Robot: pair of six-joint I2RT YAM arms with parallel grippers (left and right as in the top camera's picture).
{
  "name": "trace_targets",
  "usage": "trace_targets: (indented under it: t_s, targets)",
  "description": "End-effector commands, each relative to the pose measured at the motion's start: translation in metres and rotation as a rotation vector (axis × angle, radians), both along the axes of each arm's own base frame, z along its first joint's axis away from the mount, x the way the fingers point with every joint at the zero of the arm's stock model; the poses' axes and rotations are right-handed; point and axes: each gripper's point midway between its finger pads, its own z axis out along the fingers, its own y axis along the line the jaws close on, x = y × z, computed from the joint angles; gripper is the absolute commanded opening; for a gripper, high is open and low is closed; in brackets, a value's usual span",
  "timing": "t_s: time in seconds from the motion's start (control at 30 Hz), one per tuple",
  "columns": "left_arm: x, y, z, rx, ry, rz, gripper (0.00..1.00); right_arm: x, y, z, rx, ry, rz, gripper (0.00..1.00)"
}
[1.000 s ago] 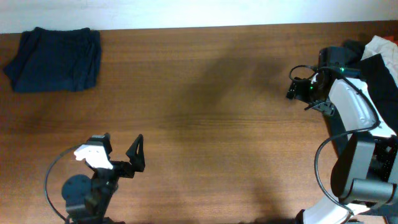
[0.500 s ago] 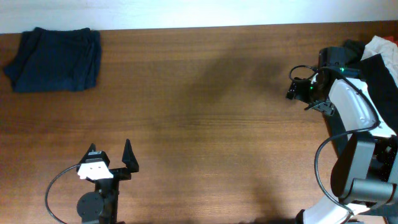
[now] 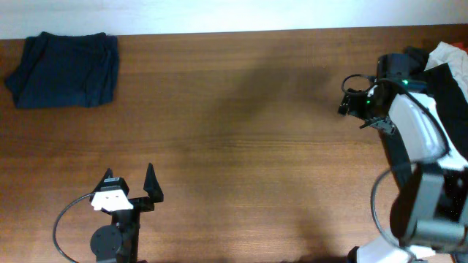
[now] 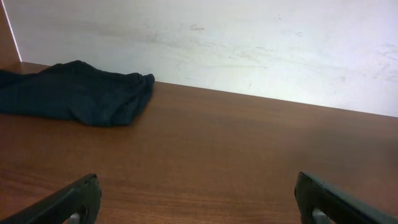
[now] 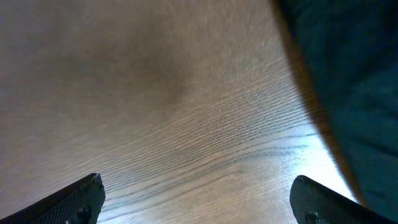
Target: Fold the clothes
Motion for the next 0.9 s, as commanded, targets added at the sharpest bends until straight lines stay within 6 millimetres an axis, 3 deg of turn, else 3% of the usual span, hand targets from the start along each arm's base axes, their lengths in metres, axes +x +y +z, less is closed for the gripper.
trace_targets:
  t_s: [0.0, 0.03, 0.1, 0.13, 0.2, 0.27, 0.33, 0.37, 0.47, 0.7, 0.87]
  targets:
    - [0.000, 0.002, -0.002, 0.021, 0.000, 0.010, 0.99, -0.009, 0.001, 0.123, -0.060, -0.327, -0.006, 0.99]
    - [0.000, 0.002, -0.002, 0.021, 0.000, 0.010, 0.99, -0.029, 0.004, 0.175, -0.086, -0.468, -0.006, 0.99]
    - [0.000, 0.002, -0.002, 0.021, 0.000, 0.010, 0.99, -0.068, 0.011, 0.242, -0.123, -0.663, -0.006, 0.99]
    - [0.000, 0.002, -0.002, 0.021, 0.000, 0.010, 0.99, -0.081, 0.012, 0.260, -0.141, -0.721, -0.013, 0.99]
    - [0.000, 0.002, -0.002, 0.021, 0.000, 0.010, 0.99, -0.132, 0.019, 0.305, -0.179, -0.877, -0.024, 0.99]
    - [0.000, 0.002, -0.002, 0.021, 0.000, 0.010, 0.99, -0.175, 0.033, 0.320, -0.207, -0.977, 0.021, 0.99]
    - [0.000, 0.002, -0.002, 0.021, 0.000, 0.010, 0.99, -0.194, 0.043, 0.304, -0.208, -0.995, 0.062, 0.99]
    - [0.000, 0.002, -0.002, 0.021, 0.000, 0.010, 0.99, -0.200, 0.048, 0.278, -0.198, -0.992, 0.080, 0.99]
    - [0.000, 0.002, -0.002, 0.021, 0.000, 0.010, 0.99, -0.185, 0.066, 0.222, -0.145, -1.059, 0.166, 0.99]
    - [0.000, 0.002, -0.002, 0.021, 0.000, 0.010, 0.99, -0.168, 0.092, 0.132, -0.089, -1.180, 0.268, 0.99]
    - [0.000, 0.002, -0.002, 0.021, 0.000, 0.010, 0.99, -0.168, 0.093, 0.112, -0.089, -1.218, 0.272, 0.99]
